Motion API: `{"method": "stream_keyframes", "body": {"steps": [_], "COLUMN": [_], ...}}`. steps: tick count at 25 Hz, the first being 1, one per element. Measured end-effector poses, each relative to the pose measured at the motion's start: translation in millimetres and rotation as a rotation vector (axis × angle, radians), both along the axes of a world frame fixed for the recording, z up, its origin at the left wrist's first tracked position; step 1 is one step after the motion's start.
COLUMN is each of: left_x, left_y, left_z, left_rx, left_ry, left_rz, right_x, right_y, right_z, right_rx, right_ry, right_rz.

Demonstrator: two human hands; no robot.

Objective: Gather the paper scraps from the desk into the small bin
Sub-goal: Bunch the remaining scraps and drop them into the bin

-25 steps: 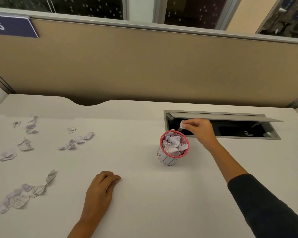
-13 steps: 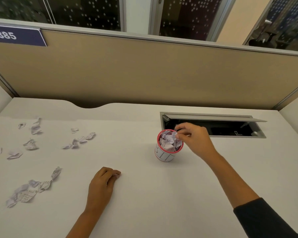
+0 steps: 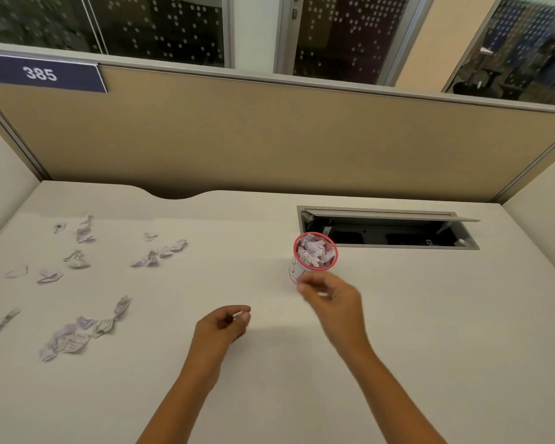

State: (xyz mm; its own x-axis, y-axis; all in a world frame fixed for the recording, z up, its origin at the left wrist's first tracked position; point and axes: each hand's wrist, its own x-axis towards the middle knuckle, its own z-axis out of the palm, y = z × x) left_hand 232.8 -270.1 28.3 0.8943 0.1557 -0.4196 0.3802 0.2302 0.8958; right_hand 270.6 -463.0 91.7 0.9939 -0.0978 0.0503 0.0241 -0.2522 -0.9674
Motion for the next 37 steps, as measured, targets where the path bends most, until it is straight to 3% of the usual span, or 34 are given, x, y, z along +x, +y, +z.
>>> {"method": "stream_keyframes", "body": {"steps": [3,6,9,13,19,21,23,25,28,32,37], "left_x": [-4,-8,-12,-15,-16,-16,-18,-25,-37,-49,-50], "left_y": [-8,-7,-4,-1,-4,-2,6,17,26,25,28], "left_z": [17,27,31,34,31,21,3,-17,-38,-44,-45], "left_rx": [-0.231,-0.316,-0.293,-0.12,-0.022,0.153,0.511,0.814,1.11,1.24,1.248], "left_ry": [0.008,0.002,-0.008,-0.006,0.024,-0.022,-0.096,-0.158,-0.267,-0.339,-0.333], "left_rz": [-0.075,-0.165,-0.221,-0.352,-0.479,-0.427,-0.356,-0.324,-0.344,-0.369,-0.391], "right_x": [-33,-43,-44,-45,-39,-20,9,42,81,110,107], "right_y": [22,28,27,23,19,12,-1,-18,-35,-30,-31], "right_z": [-10,-11,-10,-17,-19,-9,3,14,19,11,3], "right_rx": [0.065,-0.013,-0.147,-0.337,-0.372,-0.275,-0.206,-0.233,-0.375,-0.574,-0.494], "right_ry": [0.122,0.09,0.002,-0.121,-0.163,-0.133,-0.097,-0.049,0.006,0.076,0.02], "right_rz": [0.252,0.391,0.437,0.427,0.301,0.201,0.065,-0.024,-0.075,-0.088,-0.188]}}
